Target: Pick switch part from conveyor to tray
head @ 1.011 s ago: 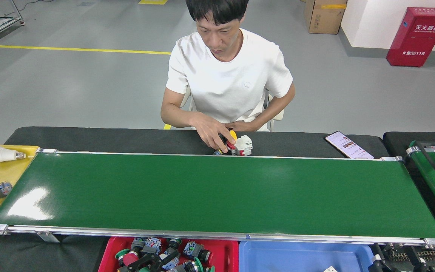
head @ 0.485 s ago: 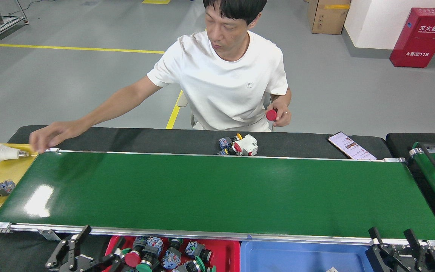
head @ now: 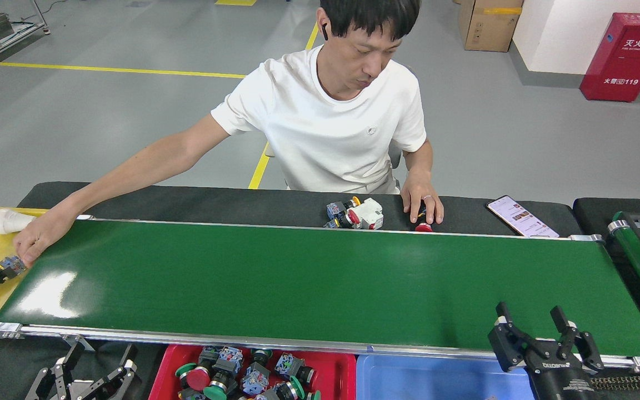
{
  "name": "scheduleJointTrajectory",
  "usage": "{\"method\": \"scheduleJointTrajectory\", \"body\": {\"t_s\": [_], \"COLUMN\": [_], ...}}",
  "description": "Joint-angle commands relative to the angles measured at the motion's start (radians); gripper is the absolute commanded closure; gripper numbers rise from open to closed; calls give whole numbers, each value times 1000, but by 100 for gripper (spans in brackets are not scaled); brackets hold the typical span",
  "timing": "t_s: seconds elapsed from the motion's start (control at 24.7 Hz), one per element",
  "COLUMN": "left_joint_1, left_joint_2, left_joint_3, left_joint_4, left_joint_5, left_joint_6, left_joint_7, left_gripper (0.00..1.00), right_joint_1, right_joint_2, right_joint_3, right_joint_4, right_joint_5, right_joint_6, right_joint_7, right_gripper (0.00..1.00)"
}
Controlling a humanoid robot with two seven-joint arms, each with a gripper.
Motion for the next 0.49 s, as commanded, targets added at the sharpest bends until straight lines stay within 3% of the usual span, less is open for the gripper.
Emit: {"method": "scheduleJointTrajectory", "body": {"t_s": [0.0, 0.12, 0.2, 0.32, 0.44], "left_joint_1": [-3, -1, 8, 63, 112], "left_joint_2": [-2, -23, -38, -61, -63], "left_joint_3": [6, 3, -6, -8, -58], "left_joint_4": [-13, -23, -40, -95, -137], "left_joint_5": [6, 8, 6, 6, 6], "left_joint_6": [7, 4, 4, 18, 122], "left_joint_7": [8, 9, 11, 17, 20], "left_gripper": [0, 0, 0, 0, 0], "right_joint_1": [-26, -30, -30, -3, 53], "right_joint_2": [-6, -14, -92, -149, -244], "right_joint_3": [1, 1, 9, 123, 236], "right_joint_4": [-12, -14, -17, -21, -23], "right_joint_5": [1, -4, -19, -53, -62], "right_joint_6": [9, 13, 52, 135, 255], "right_joint_7": [-1, -9, -22, -111, -196], "right_gripper": [1, 1, 1, 1, 1]}}
